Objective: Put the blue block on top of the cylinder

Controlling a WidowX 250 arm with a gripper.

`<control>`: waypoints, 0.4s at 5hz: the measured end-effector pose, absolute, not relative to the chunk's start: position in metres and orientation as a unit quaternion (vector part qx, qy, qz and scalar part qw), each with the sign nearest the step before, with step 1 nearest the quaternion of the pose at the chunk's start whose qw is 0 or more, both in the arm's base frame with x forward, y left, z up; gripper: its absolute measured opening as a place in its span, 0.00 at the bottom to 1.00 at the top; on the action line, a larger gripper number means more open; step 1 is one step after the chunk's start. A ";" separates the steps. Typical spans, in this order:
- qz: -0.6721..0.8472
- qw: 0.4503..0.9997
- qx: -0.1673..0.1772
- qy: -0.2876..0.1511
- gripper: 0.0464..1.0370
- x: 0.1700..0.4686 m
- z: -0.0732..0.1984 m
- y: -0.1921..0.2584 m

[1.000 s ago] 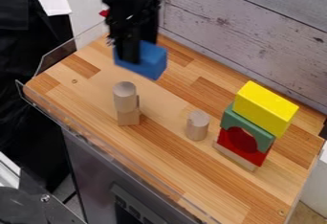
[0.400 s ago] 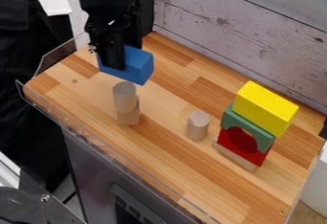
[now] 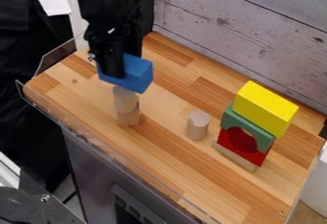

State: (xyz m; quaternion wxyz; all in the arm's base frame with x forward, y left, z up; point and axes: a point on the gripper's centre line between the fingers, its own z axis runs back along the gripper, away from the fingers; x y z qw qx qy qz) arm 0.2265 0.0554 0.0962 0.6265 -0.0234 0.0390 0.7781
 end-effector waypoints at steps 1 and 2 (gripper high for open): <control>0.777 0.627 -0.021 0.052 0.50 0.224 0.088 0.053; 0.776 0.628 -0.020 0.055 0.50 0.225 0.085 0.053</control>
